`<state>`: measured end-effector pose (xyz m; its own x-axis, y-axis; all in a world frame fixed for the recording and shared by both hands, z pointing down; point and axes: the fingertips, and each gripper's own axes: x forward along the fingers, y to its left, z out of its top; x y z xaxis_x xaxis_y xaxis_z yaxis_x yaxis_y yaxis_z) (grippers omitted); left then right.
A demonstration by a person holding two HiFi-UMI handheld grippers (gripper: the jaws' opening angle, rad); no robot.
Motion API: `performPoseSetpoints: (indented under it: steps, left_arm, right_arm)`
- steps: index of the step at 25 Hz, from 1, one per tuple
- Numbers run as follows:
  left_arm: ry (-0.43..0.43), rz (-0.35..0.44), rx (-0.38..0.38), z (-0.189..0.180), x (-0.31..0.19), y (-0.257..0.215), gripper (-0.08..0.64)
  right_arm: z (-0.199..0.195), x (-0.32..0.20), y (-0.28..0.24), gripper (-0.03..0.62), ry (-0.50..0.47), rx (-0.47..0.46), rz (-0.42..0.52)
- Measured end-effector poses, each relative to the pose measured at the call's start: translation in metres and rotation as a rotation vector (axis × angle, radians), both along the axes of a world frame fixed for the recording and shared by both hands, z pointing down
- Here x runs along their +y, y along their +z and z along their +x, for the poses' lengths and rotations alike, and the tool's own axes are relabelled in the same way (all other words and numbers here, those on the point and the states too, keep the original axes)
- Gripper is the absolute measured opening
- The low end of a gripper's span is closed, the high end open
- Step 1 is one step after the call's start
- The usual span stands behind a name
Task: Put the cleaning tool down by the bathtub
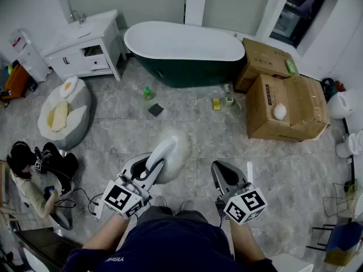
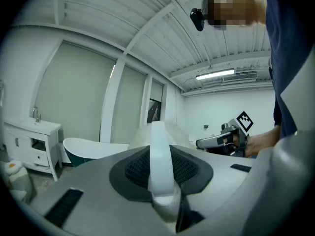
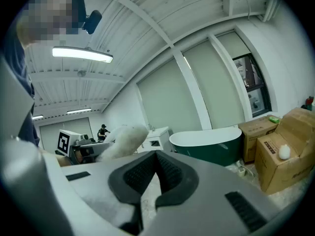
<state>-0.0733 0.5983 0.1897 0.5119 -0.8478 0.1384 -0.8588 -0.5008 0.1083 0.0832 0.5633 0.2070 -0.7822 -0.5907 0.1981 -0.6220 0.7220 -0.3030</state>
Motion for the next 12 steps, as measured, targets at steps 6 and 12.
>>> performPoseSetpoints:
  steps: [6, 12]
  left_arm:
    - [-0.005, 0.004, 0.001, 0.011, -0.008, 0.0, 0.107]
    - [-0.022, 0.005, -0.002, 0.027, -0.01, 0.001, 0.107]
  right_arm:
    - [0.009, -0.008, 0.002, 0.003, -0.005, 0.013, 0.008]
    - [0.021, -0.008, 0.006, 0.001, -0.036, 0.034, 0.012]
